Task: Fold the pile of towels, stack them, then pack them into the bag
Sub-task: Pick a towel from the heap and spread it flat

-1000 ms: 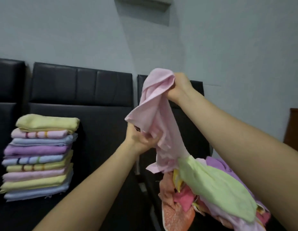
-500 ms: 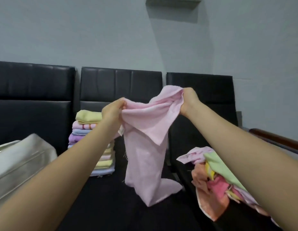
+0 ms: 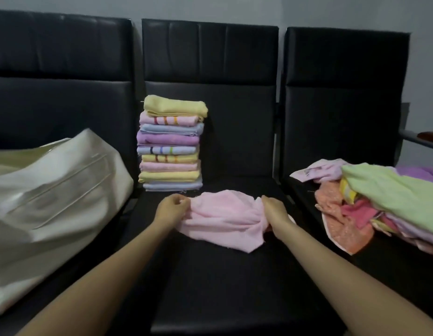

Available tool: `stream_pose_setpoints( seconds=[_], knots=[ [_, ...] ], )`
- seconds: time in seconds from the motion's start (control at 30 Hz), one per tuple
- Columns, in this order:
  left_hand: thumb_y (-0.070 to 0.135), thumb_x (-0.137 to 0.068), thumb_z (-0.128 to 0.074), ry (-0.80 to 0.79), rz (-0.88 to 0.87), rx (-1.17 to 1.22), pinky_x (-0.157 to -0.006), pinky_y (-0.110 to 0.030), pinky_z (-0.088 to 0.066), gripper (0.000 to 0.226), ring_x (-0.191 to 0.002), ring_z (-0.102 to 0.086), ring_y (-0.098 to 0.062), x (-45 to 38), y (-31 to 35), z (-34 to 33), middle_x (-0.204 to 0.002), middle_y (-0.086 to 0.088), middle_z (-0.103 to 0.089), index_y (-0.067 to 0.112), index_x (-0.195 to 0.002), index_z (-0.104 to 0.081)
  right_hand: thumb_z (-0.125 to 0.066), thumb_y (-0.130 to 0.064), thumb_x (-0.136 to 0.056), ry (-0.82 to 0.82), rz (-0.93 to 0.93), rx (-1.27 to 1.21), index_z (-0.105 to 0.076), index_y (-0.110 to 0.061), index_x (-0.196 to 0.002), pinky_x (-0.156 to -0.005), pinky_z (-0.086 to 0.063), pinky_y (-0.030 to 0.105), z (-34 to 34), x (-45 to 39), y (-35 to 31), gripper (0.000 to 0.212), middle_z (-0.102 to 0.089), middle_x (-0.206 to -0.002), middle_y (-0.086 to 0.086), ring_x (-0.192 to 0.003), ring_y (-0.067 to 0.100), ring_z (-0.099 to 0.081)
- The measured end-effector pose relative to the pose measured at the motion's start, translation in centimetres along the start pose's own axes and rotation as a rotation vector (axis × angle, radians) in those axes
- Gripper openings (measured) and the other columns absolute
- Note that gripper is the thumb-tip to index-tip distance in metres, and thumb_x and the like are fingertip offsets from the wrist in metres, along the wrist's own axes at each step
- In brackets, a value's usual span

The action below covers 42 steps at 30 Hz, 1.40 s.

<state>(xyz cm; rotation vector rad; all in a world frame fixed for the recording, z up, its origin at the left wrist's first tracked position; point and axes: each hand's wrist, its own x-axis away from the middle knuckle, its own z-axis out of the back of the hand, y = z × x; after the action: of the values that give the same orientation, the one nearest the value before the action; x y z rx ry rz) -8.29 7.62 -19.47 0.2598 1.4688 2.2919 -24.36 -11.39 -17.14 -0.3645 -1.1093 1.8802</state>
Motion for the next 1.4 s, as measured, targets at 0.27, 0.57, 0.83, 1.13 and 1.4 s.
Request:
stream_pose_setpoints(
  seconds=[0.27,0.57,0.83,1.13,1.4],
  knots=[
    [0.024,-0.089,-0.063,0.071,-0.025,-0.091,-0.078,-0.030,-0.044,0.037,-0.091,-0.063,-0.023,-1.4,-1.2,2.9,-0.104,-0.005,-0.066,0.012,-0.123,-0.054,-0.058,-0.034,-0.090,-0.124,0.273,0.389,-0.048,-0.017,-0.075,-0.057,-0.036,0.024,-1.9,0.7,1.4,0.024,-0.051,-0.070,-0.003,-0.062,0.011,-0.045],
    [0.035,-0.087,-0.066,-0.258,-0.035,-0.482,-0.060,-0.024,-0.040,0.029,-0.068,-0.058,-0.014,1.5,-0.2,1.5,-0.068,0.001,-0.064,0.019,-0.063,-0.066,-0.042,-0.003,-0.097,-0.206,-0.023,-1.099,-0.061,-0.002,-0.088,-0.072,-0.056,0.031,1.9,0.5,-0.6,0.021,-0.064,-0.093,0.016,-0.083,0.023,-0.063],
    [0.014,-0.094,-0.043,-0.093,-0.033,0.080,-0.065,-0.031,-0.036,0.030,-0.068,-0.042,-0.017,2.4,1.6,1.0,-0.067,-0.001,-0.045,0.017,-0.064,-0.047,-0.067,-0.056,-0.076,-0.231,0.077,-0.214,-0.071,-0.014,-0.099,-0.077,-0.053,0.034,3.4,1.4,3.7,0.047,-0.072,-0.095,0.007,-0.087,0.022,-0.068],
    [0.029,-0.087,-0.036,0.025,0.165,0.194,-0.092,-0.041,-0.050,0.039,-0.095,-0.060,-0.022,-0.9,-1.7,2.5,-0.111,-0.011,-0.066,0.014,-0.110,-0.063,-0.061,-0.027,-0.086,-0.274,0.117,-0.493,-0.071,-0.010,-0.094,-0.078,-0.051,0.035,1.1,1.2,2.5,0.022,-0.072,-0.096,0.012,-0.092,0.027,-0.068],
    [0.053,-0.079,-0.070,-0.228,0.076,-0.453,-0.071,-0.029,-0.046,0.038,-0.079,-0.060,-0.017,-0.5,-2.2,1.4,-0.086,-0.002,-0.065,0.015,-0.082,-0.065,-0.067,-0.041,-0.085,-0.169,-0.045,-0.473,-0.073,-0.014,-0.099,-0.095,-0.051,0.039,0.5,-0.7,1.7,0.030,-0.074,-0.098,0.009,-0.094,0.026,-0.068]
  ],
)
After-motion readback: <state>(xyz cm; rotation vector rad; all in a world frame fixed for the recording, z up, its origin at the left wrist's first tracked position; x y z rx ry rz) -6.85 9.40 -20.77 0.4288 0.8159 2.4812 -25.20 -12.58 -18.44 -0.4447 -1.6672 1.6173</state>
